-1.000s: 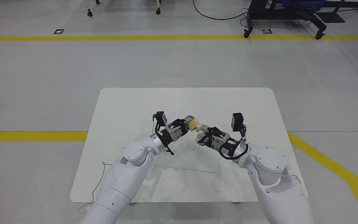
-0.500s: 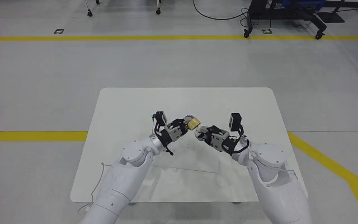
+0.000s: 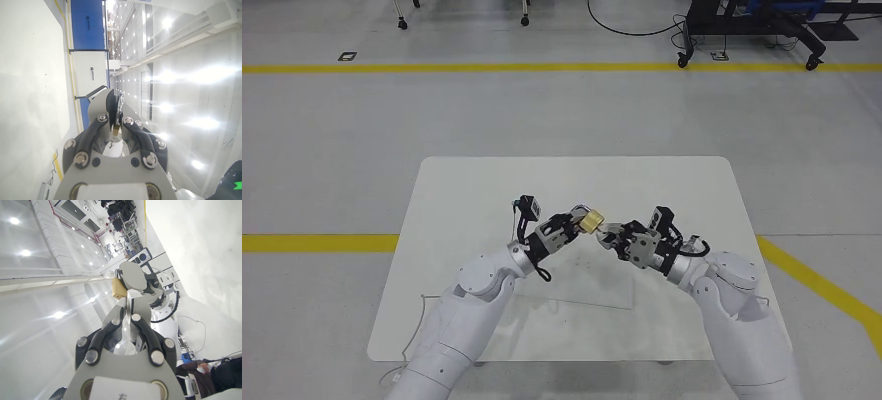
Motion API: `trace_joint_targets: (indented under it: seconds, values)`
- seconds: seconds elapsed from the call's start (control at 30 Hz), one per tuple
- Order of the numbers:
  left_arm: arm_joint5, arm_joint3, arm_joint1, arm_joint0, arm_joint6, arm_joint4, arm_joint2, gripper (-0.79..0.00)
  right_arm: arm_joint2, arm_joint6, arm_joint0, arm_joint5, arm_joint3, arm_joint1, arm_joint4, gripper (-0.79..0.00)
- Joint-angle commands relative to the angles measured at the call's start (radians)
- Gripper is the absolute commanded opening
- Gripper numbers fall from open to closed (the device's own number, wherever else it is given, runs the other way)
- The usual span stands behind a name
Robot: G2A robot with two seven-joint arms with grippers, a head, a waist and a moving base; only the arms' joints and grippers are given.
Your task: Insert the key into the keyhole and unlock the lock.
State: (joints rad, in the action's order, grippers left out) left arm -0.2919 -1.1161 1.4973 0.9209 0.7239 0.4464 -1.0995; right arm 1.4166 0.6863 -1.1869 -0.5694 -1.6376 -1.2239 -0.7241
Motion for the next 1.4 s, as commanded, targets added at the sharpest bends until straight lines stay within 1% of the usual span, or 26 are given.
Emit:
trace_joint_targets:
  seconds: [0.0,0.3,0.43,0.57,0.6,0.63,0.67,0.8,0.87,0.97,1.07,1.1,1.17,1.2,1.27,1.37]
  values:
    - [-0.017,-0.009,-0.002,0.005,0.006,-0.017,0.001,-0.785,0.006,0.030,0.003,-0.016,0.018,0.001,-0.046,-0.785]
    - [-0.064,-0.047,-0.012,0.025,0.006,-0.076,-0.008,-0.785,0.025,0.172,0.046,-0.139,0.138,0.011,-0.210,-0.785]
    - [-0.071,-0.066,-0.018,0.035,0.001,-0.101,-0.017,-0.785,0.021,0.198,0.066,-0.181,0.172,0.019,-0.205,-0.785]
    - [-0.066,-0.080,-0.023,0.044,0.001,-0.099,-0.030,-0.785,0.023,0.187,0.076,-0.184,0.172,0.028,-0.174,-0.785]
    - [-0.063,-0.082,-0.024,0.046,0.001,-0.096,-0.033,-0.785,0.026,0.185,0.074,-0.177,0.167,0.030,-0.167,-0.717]
    - [-0.060,-0.084,-0.026,0.048,0.000,-0.096,-0.037,-0.785,0.029,0.185,0.072,-0.170,0.160,0.033,-0.159,-0.265]
    - [-0.056,-0.086,-0.027,0.050,0.000,-0.089,-0.042,-0.785,0.035,0.190,0.069,-0.155,0.151,0.035,-0.153,0.000]
    - [-0.008,-0.094,-0.036,0.059,0.005,-0.079,-0.068,-0.785,0.061,0.224,0.052,-0.095,0.106,0.051,-0.086,0.000]
    - [0.026,-0.106,-0.044,0.064,0.000,-0.111,-0.086,-0.785,0.083,0.234,0.045,-0.066,0.078,0.060,-0.035,0.000]
    - [0.113,-0.141,-0.057,0.076,0.010,-0.182,-0.098,-0.785,0.083,0.234,0.045,-0.066,0.078,0.060,-0.035,0.000]
    - [0.265,-0.173,-0.068,0.084,0.048,-0.259,-0.084,-0.785,0.083,0.234,0.045,-0.066,0.078,0.060,-0.035,0.000]
    - [0.328,-0.173,-0.071,0.081,0.061,-0.315,-0.068,-0.785,0.083,0.234,0.045,-0.066,0.078,0.060,-0.035,0.000]
    - [0.434,-0.180,-0.077,0.072,0.046,-0.445,-0.032,-0.785,0.083,0.234,0.045,-0.066,0.078,0.060,-0.035,0.000]
    - [0.468,-0.185,-0.078,0.068,0.048,-0.467,-0.022,-0.785,0.083,0.234,0.045,-0.066,0.078,0.060,-0.035,0.000]
    - [0.497,-0.184,-0.080,0.066,0.054,-0.494,-0.010,-0.785,0.083,0.234,0.045,-0.066,0.078,0.060,-0.035,0.000]
    - [0.545,-0.157,-0.082,0.050,0.067,-0.543,0.014,-0.785,0.083,0.234,0.045,-0.066,0.078,0.060,-0.035,0.000]
